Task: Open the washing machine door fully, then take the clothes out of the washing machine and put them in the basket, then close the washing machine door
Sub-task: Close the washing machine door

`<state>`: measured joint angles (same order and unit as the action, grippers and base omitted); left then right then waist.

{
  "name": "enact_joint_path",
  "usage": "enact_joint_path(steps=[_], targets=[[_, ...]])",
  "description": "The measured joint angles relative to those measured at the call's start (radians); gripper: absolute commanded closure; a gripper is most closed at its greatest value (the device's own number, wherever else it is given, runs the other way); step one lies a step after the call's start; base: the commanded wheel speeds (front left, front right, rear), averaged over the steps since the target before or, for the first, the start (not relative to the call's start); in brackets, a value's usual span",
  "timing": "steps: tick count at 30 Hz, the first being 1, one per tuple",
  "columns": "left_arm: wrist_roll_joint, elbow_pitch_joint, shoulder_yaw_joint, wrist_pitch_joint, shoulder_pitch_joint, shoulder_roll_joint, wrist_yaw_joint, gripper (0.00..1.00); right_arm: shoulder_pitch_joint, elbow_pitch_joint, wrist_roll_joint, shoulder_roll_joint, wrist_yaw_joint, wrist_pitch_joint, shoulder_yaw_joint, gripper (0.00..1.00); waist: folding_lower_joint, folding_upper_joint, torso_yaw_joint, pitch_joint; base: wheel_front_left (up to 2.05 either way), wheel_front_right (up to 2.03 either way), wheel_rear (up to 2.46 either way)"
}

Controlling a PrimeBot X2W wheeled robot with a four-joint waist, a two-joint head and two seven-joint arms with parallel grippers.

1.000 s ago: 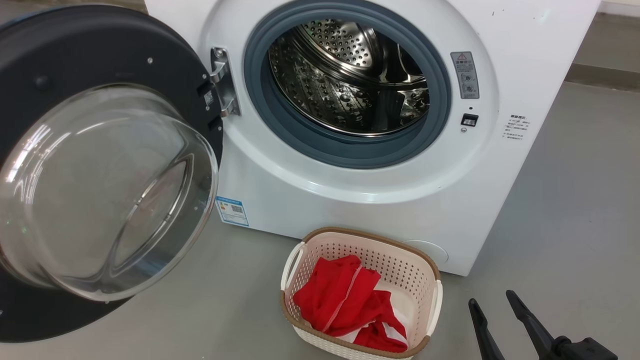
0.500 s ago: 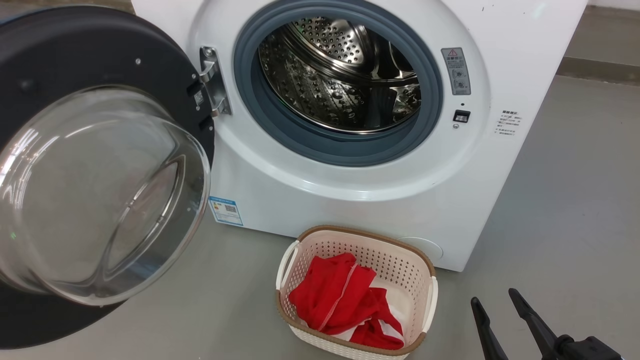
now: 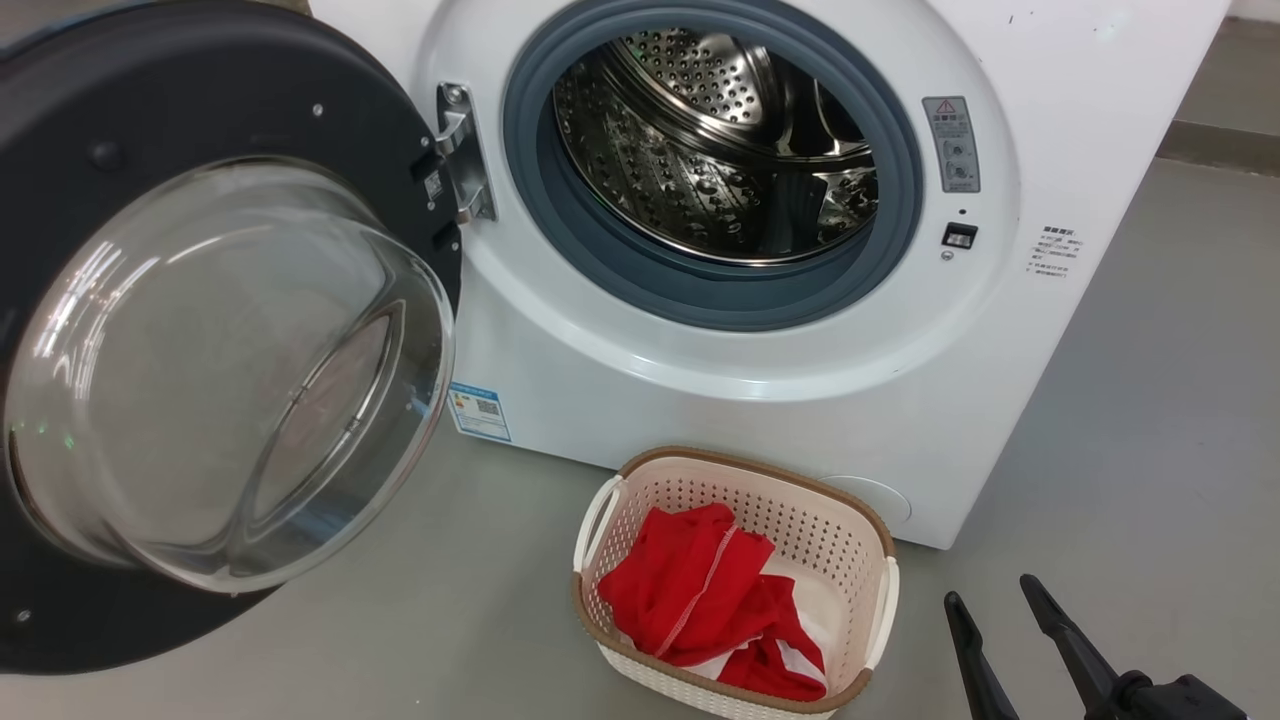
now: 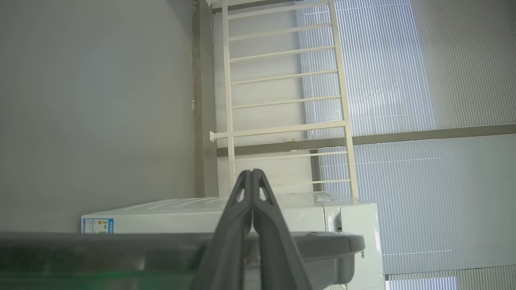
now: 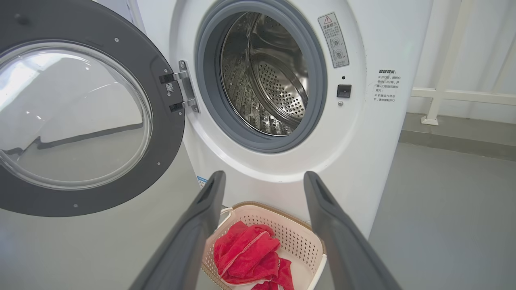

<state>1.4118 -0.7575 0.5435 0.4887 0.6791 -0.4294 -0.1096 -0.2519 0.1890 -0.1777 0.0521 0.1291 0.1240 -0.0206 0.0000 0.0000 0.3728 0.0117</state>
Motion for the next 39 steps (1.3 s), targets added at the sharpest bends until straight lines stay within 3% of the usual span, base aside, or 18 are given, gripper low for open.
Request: enact_joint_path(steps=[6,22,39], targets=[[0.009,0.085,-0.006,0.035,-0.045,0.026,-0.016,1.00,0.000,-0.007,-0.001,-0.004,0.000,0.011,0.001,0.00,0.0000,0.0000,0.010,0.001,0.00,0.00,0.00],[0.019,0.289,-0.008,0.089,-0.185,0.093,-0.116,1.00,-0.002,-0.040,-0.010,-0.012,0.000,0.047,0.001,0.00,0.0000,0.0000,0.018,0.045,0.00,0.00,0.00],[0.033,0.533,-0.022,0.141,-0.324,0.180,-0.182,1.00,-0.016,-0.065,-0.048,-0.014,0.000,0.081,-0.002,0.00,-0.0001,0.0000,0.020,0.058,0.00,0.00,0.00]])
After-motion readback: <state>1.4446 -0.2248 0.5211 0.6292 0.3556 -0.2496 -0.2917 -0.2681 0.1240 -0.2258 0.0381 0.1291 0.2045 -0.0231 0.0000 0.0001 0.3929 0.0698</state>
